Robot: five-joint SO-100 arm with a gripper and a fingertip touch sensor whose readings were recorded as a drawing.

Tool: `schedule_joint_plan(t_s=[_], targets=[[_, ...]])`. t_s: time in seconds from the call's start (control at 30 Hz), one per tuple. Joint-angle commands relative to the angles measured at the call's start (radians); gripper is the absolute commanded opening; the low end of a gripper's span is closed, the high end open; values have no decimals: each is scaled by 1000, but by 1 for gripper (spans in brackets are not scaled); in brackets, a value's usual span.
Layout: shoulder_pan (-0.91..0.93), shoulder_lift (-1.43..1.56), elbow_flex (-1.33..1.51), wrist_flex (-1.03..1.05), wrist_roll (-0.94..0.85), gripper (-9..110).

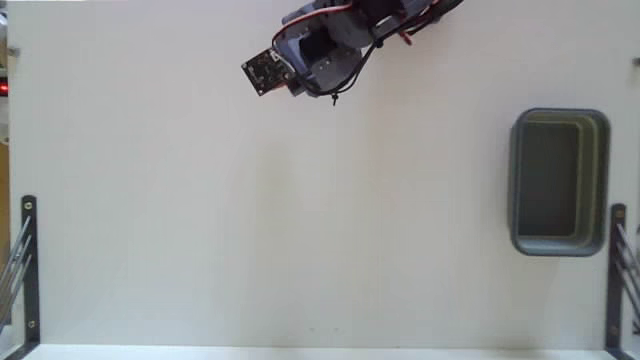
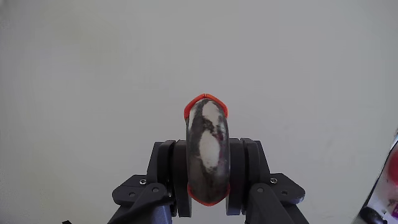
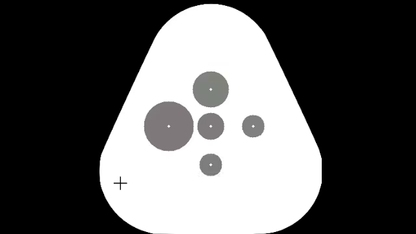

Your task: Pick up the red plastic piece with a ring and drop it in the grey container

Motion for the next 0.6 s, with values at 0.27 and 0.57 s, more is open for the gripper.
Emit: schedule_joint_plan(t_s=[0.27,0.57], targets=[[13,-41,-207,116,3,29],[13,-90,-335,194,3,29]])
